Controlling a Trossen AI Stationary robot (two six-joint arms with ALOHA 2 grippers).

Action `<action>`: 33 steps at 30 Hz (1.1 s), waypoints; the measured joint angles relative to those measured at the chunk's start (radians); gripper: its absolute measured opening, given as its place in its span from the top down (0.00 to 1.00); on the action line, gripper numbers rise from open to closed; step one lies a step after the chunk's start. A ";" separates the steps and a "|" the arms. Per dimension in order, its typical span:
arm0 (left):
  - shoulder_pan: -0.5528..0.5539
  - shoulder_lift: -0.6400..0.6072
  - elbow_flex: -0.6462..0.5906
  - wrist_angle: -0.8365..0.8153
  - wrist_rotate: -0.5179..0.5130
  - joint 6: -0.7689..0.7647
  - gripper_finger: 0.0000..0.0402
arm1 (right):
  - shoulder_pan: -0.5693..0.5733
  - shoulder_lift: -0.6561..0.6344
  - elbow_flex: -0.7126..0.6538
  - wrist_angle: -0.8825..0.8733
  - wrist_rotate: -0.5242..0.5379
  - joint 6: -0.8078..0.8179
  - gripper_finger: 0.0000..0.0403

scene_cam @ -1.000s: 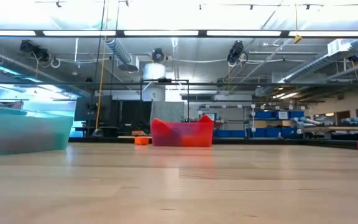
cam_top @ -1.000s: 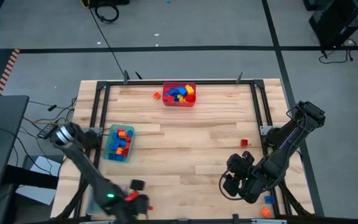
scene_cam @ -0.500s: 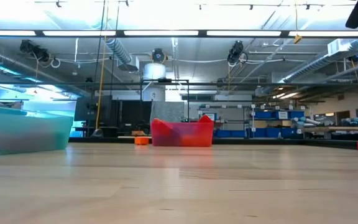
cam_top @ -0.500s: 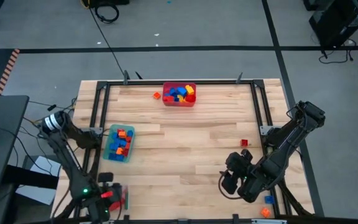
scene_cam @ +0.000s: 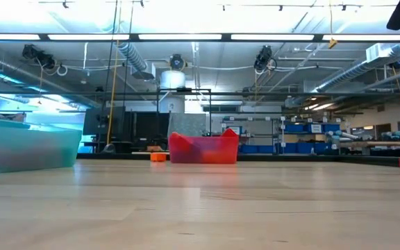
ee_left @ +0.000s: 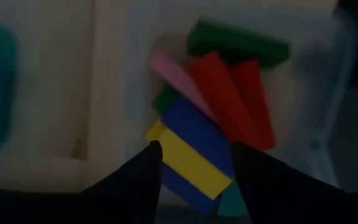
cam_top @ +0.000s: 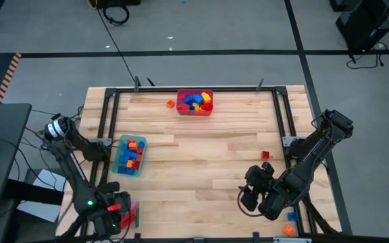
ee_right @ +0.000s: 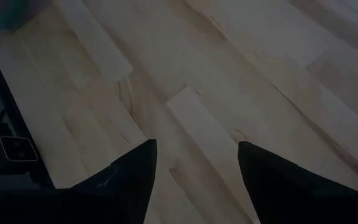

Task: Sort blocks by size
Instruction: Put the orange 4 studded building block into the teal bin

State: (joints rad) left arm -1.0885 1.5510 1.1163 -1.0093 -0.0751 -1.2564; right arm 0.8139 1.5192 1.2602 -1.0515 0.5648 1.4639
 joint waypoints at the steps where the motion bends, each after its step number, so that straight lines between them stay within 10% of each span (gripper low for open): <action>1: 0.001 -0.015 0.012 -0.014 -0.027 -0.009 0.50 | 0.000 0.000 0.000 0.000 0.000 0.000 0.41; 8: 0.049 -0.127 0.127 -0.232 -0.320 -0.150 0.50 | 0.000 0.000 0.000 0.005 0.007 -0.001 0.40; 17: 0.408 -0.153 0.175 -0.519 -0.333 -0.155 0.53 | 0.000 0.000 0.000 0.025 0.046 -0.001 0.40; 33: 1.307 -0.146 0.172 -0.051 -0.065 0.832 0.53 | -0.073 0.000 0.000 0.026 0.075 -0.001 0.41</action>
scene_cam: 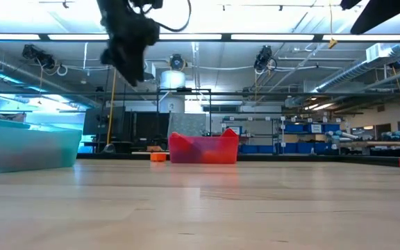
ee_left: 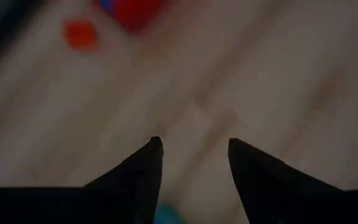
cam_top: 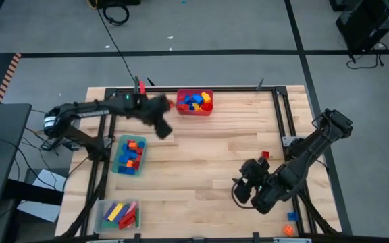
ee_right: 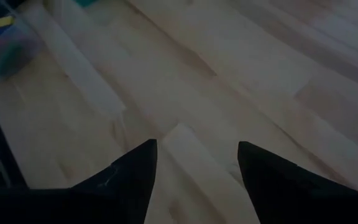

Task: Sort blocks by size
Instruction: Put the orange 4 studded building block into the teal bin

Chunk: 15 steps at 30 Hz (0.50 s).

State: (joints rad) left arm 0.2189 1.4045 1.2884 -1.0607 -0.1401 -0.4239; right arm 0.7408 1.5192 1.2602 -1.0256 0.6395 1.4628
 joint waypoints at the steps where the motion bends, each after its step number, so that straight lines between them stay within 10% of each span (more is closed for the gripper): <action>1: 0.043 0.001 0.000 0.035 -0.007 0.045 0.53 | -0.008 0.000 0.000 0.000 0.000 0.000 0.41; 15: 0.281 0.002 0.016 0.362 -0.234 0.395 0.51 | -0.131 0.000 0.000 -0.002 0.000 0.000 0.41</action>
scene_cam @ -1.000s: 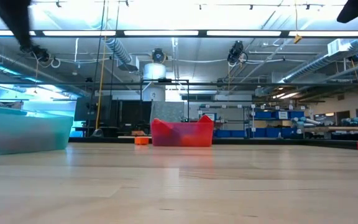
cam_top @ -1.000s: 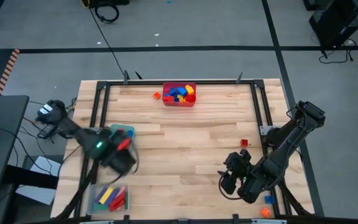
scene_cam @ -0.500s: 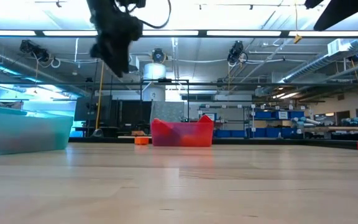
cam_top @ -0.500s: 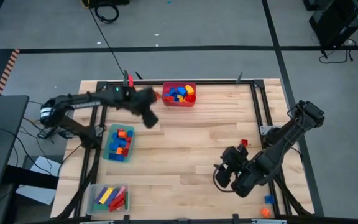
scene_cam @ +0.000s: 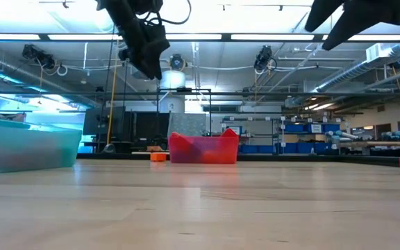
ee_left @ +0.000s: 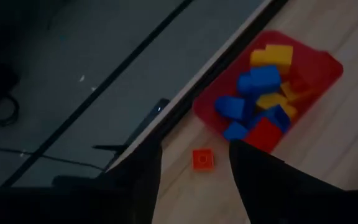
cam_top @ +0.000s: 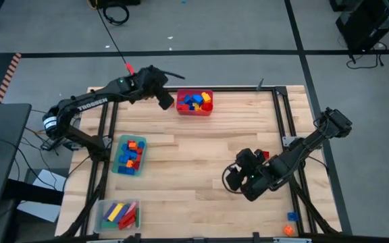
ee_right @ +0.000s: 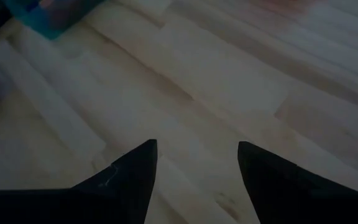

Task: Sort blocks by size
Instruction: Put the orange 4 studded building block into the teal bin

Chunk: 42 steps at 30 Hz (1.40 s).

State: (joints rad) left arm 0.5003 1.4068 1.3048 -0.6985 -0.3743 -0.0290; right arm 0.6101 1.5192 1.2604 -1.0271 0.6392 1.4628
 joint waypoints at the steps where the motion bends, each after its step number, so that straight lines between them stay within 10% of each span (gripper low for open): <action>1: 0.009 0.004 0.000 0.017 0.009 0.010 0.50 | -0.008 0.000 0.000 0.000 0.000 0.000 0.41; 9: 0.083 0.078 0.000 0.008 0.162 0.049 0.25 | -0.072 0.000 0.000 0.001 -0.004 0.000 0.41; 16: 0.081 0.121 0.000 0.024 0.088 0.010 0.08 | -0.104 0.000 0.000 0.003 -0.004 0.000 0.42; 42: 0.194 0.451 0.040 -0.093 0.359 0.377 0.06 | -0.152 0.000 0.000 0.021 -0.008 -0.026 0.42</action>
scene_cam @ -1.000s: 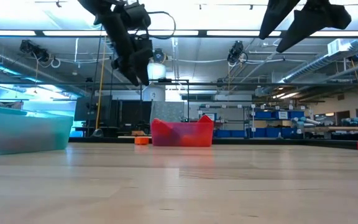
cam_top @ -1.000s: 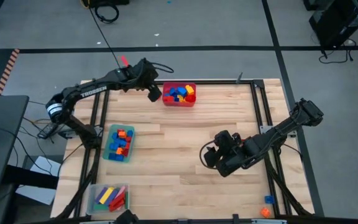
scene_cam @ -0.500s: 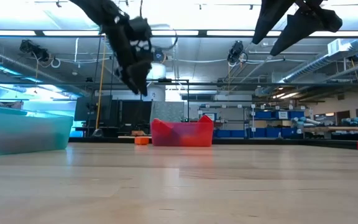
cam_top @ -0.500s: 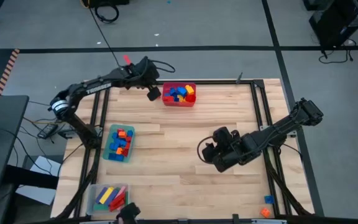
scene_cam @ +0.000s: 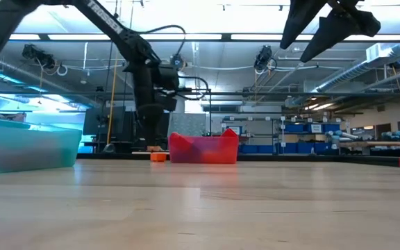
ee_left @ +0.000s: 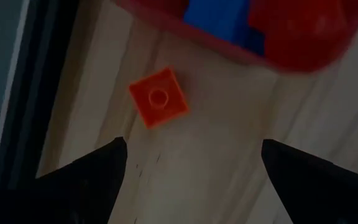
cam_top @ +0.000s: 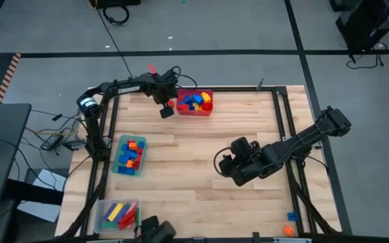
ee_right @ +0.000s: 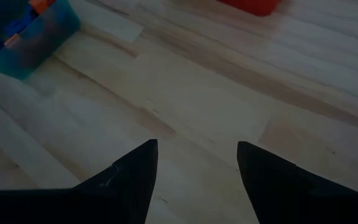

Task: Sort blocks by size
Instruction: Put the orange 4 studded building block into the teal bin

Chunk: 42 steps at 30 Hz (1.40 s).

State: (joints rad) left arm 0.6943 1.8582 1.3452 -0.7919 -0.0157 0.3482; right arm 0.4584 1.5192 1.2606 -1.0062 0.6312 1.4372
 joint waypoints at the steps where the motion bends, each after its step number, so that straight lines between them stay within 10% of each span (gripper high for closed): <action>1: 0.000 0.018 0.019 -0.010 0.001 -0.010 0.06 | -0.001 0.000 0.000 0.001 0.000 0.000 0.42; 12: 0.001 0.197 0.235 -0.081 -0.017 -0.041 0.13 | -0.017 0.000 0.000 0.019 -0.004 0.000 0.42; 29: 0.019 0.260 0.246 -0.090 -0.057 -0.036 0.21 | -0.017 0.000 0.000 0.041 -0.005 0.000 0.42; 42: 0.020 0.262 0.246 -0.118 -0.034 -0.104 0.61 | -0.017 0.000 0.000 0.051 -0.005 0.000 0.42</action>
State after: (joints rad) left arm 0.7139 2.1197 1.5917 -0.9095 -0.0501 0.2442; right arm 0.4416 1.5192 1.2606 -0.9550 0.6258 1.4368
